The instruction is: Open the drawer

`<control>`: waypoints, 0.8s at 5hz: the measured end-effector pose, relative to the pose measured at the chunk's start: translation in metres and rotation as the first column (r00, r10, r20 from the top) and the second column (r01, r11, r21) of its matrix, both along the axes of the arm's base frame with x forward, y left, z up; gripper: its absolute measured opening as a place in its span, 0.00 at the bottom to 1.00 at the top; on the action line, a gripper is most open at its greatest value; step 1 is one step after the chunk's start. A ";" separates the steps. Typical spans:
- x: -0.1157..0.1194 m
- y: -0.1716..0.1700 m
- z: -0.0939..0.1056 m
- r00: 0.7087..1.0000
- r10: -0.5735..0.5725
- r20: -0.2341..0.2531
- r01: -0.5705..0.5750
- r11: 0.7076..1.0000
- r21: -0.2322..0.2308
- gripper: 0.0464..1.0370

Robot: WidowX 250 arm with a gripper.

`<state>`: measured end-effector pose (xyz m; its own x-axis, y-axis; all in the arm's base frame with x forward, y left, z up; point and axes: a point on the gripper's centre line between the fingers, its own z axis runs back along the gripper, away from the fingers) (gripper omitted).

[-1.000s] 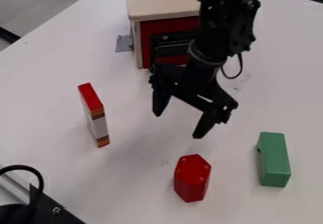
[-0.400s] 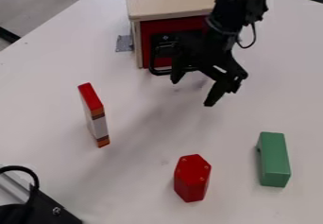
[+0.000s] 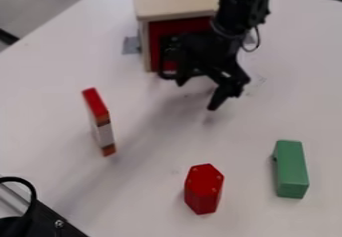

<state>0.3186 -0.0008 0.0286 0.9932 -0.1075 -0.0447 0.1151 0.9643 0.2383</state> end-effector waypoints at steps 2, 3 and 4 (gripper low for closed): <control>-0.001 -0.001 -0.002 0.999 -0.032 -0.028 0.032 0.999 -0.022 0.96; -0.001 -0.002 0.002 0.998 -0.037 -0.058 0.034 0.999 -0.042 0.96; 0.004 -0.001 0.007 0.998 -0.036 -0.053 0.033 0.998 -0.059 0.96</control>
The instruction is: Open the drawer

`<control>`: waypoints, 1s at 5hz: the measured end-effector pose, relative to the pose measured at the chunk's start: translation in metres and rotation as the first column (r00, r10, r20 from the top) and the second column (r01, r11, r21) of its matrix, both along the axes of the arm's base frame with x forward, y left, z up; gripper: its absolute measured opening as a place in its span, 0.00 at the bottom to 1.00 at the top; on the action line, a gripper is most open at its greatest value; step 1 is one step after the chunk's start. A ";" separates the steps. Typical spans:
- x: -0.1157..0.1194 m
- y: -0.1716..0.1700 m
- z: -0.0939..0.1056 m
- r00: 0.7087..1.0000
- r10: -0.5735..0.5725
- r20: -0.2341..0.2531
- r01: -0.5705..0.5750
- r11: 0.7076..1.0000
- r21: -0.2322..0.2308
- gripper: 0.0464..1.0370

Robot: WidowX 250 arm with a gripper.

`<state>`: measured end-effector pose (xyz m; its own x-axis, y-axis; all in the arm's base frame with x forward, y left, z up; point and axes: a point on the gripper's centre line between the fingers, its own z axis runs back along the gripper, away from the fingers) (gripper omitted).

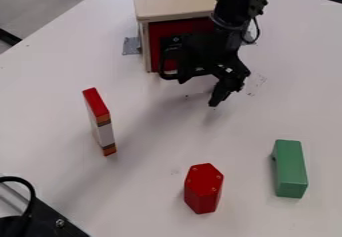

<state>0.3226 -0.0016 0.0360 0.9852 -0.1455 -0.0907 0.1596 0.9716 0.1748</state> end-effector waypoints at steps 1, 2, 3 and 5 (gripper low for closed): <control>0.009 0.000 0.011 1.000 -0.010 0.023 0.010 1.000 -0.010 0.96; 0.013 -0.002 0.016 0.999 -0.014 0.035 0.015 1.000 -0.016 0.96; 0.016 -0.002 0.020 0.998 -0.041 0.043 0.040 0.999 0.015 0.96; 0.008 0.010 -0.022 0.992 -0.124 0.021 0.119 0.980 0.162 0.96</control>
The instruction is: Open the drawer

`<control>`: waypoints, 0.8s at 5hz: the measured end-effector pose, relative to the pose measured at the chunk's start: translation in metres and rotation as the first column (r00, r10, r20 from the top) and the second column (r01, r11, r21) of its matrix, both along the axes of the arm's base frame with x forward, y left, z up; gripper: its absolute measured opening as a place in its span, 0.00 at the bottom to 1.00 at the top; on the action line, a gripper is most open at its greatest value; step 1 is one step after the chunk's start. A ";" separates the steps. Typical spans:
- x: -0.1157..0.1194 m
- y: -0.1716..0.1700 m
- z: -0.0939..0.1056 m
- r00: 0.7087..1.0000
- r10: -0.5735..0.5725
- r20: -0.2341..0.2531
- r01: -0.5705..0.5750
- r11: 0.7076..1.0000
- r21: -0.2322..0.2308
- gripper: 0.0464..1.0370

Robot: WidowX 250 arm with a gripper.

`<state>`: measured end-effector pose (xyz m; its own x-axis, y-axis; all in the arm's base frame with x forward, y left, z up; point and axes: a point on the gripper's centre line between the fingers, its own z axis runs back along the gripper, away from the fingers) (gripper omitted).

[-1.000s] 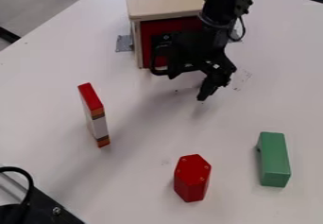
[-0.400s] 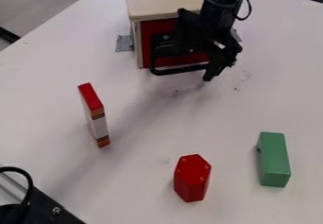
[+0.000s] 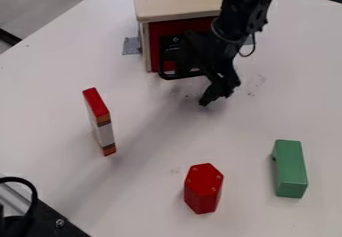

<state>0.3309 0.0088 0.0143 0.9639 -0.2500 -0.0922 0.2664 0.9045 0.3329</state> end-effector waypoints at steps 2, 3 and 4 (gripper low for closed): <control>-0.017 0.009 -0.015 0.999 -0.030 -0.011 0.029 0.996 -0.081 0.64; -0.031 0.009 -0.011 0.998 -0.056 -0.030 0.053 0.992 -0.112 0.36; -0.036 0.005 -0.006 0.994 -0.106 -0.034 0.100 0.984 -0.147 0.27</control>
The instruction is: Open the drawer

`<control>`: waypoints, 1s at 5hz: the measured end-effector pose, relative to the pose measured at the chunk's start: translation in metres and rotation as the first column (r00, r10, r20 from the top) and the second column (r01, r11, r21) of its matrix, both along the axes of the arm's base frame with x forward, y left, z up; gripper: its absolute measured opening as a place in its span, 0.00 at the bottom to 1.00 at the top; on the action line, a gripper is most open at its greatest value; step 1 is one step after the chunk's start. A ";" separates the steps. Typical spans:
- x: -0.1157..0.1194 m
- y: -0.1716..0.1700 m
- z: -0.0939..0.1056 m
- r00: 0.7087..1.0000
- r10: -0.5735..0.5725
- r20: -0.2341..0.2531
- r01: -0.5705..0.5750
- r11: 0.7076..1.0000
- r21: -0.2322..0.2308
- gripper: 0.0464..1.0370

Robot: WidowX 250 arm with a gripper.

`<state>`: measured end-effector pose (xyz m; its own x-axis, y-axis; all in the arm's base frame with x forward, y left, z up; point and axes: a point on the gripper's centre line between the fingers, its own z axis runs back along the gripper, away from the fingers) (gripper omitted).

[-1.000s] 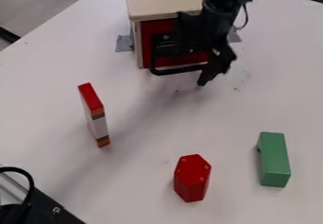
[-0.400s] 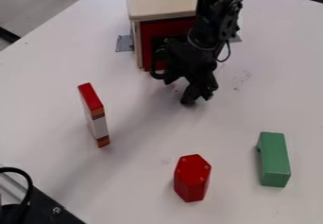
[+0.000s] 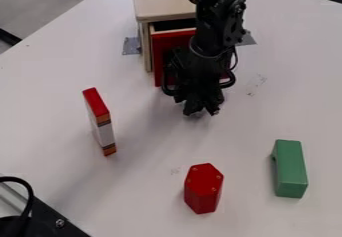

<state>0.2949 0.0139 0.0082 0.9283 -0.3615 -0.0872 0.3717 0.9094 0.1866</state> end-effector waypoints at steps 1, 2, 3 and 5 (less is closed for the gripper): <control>-0.010 -0.002 0.005 1.000 -0.016 0.015 0.016 1.000 -0.019 0.26; -0.021 -0.009 0.007 0.999 -0.031 0.012 0.032 0.999 -0.030 0.26; -0.032 -0.017 0.009 0.998 -0.058 0.012 0.058 0.998 -0.036 0.26; -0.056 -0.034 0.000 0.990 -0.142 -0.009 0.142 0.990 -0.022 0.21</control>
<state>0.2390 -0.0203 0.0079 0.8665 -0.4914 -0.0875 0.4991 0.8510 0.1633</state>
